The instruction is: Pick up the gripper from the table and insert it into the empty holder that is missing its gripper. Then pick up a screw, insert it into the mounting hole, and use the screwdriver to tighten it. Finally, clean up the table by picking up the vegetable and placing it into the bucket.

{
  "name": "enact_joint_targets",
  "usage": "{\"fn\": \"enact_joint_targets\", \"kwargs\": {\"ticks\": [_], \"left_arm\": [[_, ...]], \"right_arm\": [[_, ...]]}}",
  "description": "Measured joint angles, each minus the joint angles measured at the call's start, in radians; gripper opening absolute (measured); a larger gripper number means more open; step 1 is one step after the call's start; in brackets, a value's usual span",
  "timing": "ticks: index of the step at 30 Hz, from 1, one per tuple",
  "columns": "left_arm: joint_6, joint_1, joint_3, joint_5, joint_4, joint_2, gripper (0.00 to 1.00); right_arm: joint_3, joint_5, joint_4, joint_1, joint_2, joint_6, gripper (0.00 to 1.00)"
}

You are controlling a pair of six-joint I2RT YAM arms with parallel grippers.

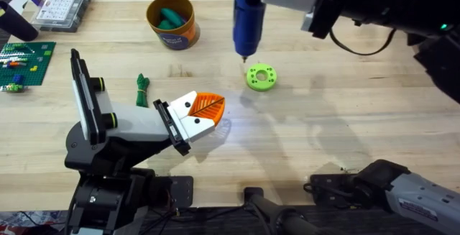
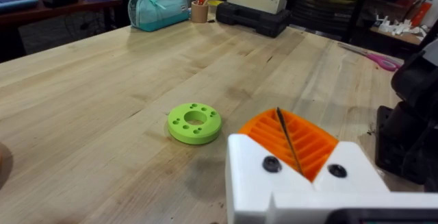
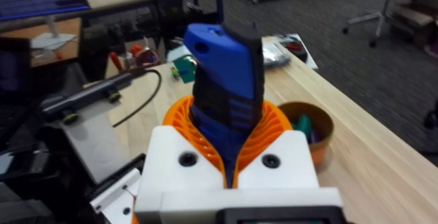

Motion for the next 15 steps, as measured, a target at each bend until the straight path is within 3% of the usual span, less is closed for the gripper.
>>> {"fn": "enact_joint_targets", "kwargs": {"ticks": [7, 15], "left_arm": [[0.000, 0.000, 0.000, 0.001, -0.002, 0.000, 0.018], [0.000, 0.000, 0.000, 0.001, -0.002, 0.000, 0.018]], "right_arm": [[-0.012, -0.023, 0.056, 0.007, 0.015, 0.002, 0.038], [-0.005, -0.149, 0.167, 0.006, 0.020, 0.015, 0.038]]}}
